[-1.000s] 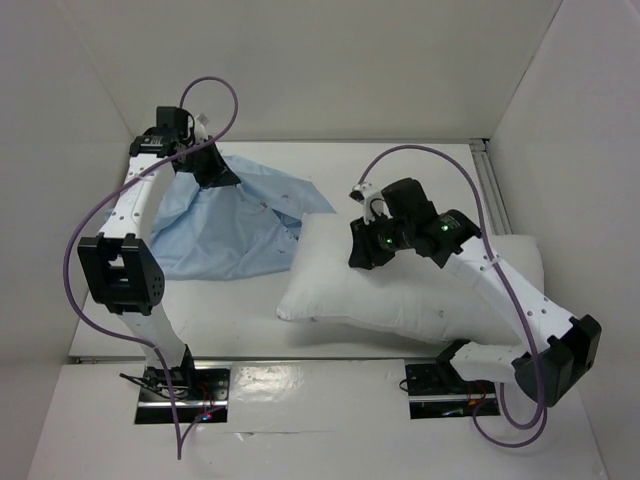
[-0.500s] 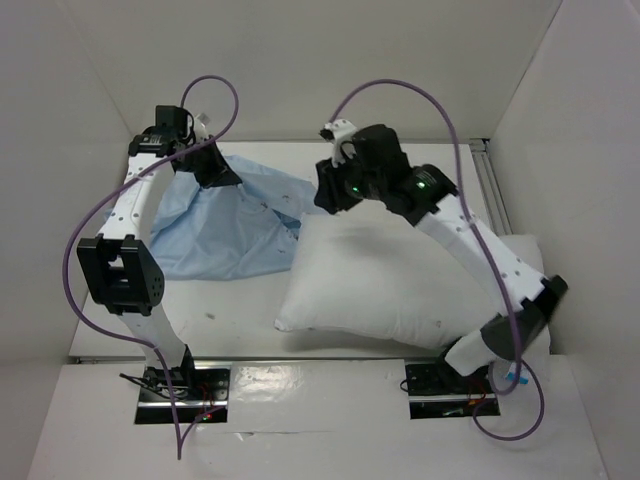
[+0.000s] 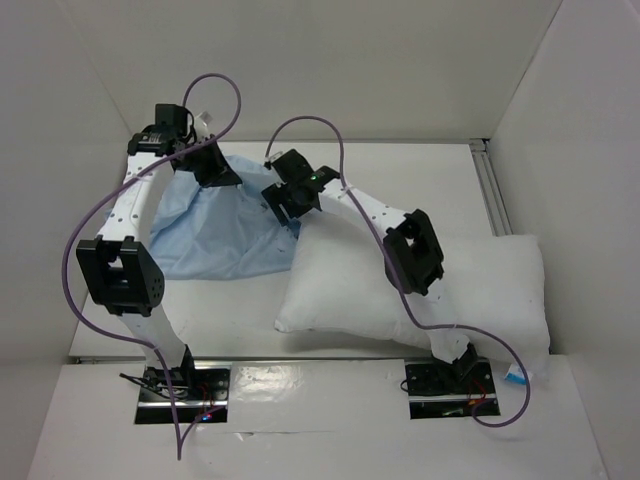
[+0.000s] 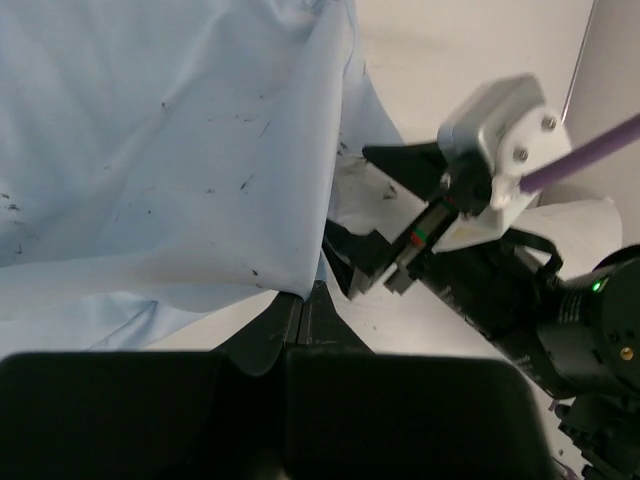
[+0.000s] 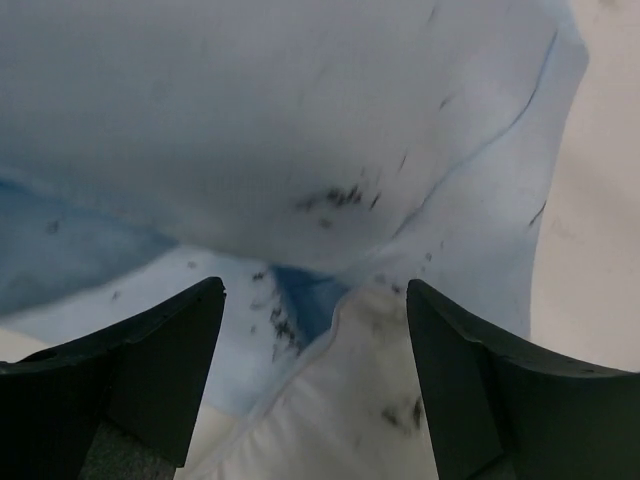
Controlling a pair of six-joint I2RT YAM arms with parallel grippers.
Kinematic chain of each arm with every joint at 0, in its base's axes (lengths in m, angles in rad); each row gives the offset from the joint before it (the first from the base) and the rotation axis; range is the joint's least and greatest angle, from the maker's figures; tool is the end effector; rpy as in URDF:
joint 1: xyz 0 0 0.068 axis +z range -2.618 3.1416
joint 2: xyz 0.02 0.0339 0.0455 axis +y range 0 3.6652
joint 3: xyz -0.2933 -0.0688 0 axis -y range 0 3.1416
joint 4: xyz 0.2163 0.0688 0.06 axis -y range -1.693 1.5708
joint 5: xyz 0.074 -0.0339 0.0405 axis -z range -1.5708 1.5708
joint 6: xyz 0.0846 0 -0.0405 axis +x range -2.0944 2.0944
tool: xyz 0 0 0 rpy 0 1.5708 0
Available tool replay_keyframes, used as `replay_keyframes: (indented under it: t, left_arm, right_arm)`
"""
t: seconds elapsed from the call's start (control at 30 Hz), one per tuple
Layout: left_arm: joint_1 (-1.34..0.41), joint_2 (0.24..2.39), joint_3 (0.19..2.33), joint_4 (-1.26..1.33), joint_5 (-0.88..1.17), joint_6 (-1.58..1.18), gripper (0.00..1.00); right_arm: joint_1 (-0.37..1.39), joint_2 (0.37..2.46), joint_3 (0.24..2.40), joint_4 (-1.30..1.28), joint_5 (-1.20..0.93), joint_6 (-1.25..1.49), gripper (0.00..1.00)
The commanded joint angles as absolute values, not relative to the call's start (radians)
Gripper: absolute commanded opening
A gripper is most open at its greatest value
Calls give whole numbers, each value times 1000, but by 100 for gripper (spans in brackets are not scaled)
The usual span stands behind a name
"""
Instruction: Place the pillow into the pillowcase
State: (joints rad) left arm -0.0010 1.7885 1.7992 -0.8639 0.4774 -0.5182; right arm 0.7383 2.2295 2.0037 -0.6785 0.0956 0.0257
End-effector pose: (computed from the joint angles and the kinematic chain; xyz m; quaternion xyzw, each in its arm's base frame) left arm 0.3970 -0.0393 0.3498 -0.1524 0.9008 -0.3015 0.2729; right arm 0.3912 0.3451 0.2311 -0.3146 0.8901 0.0799 0.3200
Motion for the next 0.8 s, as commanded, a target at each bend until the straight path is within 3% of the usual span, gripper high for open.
replay_keyframes:
  t: [0.0, 0.07, 0.17, 0.2, 0.33, 0.5, 0.77]
  left_arm:
    - [-5, 1729, 1775, -874, 494, -476, 0]
    - [-5, 1729, 1766, -874, 494, -476, 0]
    - [-5, 1718, 1766, -884, 494, -466, 0]
    - [-5, 1718, 1766, -884, 505, -466, 0]
    - [-5, 1698, 1766, -906, 505, -454, 0]
    - [-5, 1671, 1709, -940, 505, -390, 0]
    - [-101, 1589, 1569, -959, 505, -334, 0]
  right_arm:
    - [756, 2282, 2137, -617, 167, -12, 81]
    - [756, 2338, 2172, -617, 213, -12, 79]
    - [756, 2364, 2195, -569, 308, 4, 57]
    - [756, 2364, 2183, -554, 324, 5, 37]
    - [733, 2289, 2135, -489, 347, 26, 0]
    - [675, 2128, 2014, -425, 299, 40, 0]
    - [542, 2103, 1985, -387, 305, 60, 0]
